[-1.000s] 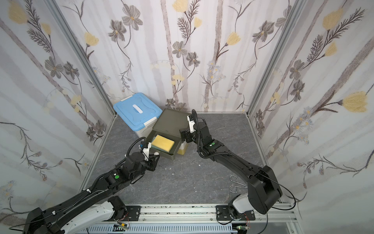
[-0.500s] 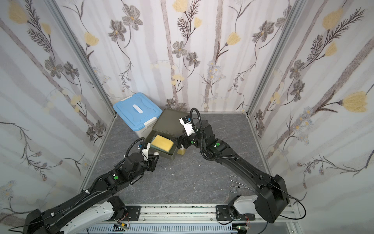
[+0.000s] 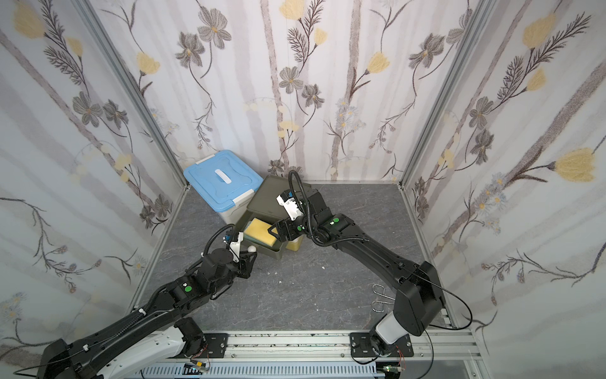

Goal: Take the sponge out of the drawer
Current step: Open the drawer in the storage box, then pick up the sponge from the drawer.

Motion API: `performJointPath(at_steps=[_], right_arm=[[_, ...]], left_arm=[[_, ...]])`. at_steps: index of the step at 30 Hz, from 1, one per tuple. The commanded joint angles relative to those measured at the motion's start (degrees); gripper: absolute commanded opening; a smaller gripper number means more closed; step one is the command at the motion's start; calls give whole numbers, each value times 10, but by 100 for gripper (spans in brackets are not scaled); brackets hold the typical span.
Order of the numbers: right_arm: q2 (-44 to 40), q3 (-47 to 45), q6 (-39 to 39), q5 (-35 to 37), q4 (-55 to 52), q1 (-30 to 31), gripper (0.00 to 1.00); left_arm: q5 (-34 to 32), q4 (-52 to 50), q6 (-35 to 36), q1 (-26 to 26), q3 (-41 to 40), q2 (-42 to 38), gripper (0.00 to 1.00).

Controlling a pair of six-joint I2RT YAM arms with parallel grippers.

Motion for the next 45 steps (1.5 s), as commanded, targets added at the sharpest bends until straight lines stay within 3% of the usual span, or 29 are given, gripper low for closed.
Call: performJointPath(at_steps=[1, 14, 23, 31, 45], right_arm=[[22, 19, -12, 25, -40, 4, 84], [91, 88, -29, 150, -80, 26, 80], [110, 102, -48, 153, -97, 26, 74], [117, 107, -55, 153, -97, 26, 41], [90, 98, -95, 152, -58, 26, 7]], left_arm=[[-18, 10, -3, 1, -2, -5, 36], [-10, 23, 14, 1, 0, 0, 36], [-12, 35, 17, 1, -2, 9, 37], [-11, 45, 17, 1, -3, 17, 37], [-11, 53, 16, 1, -3, 25, 37]])
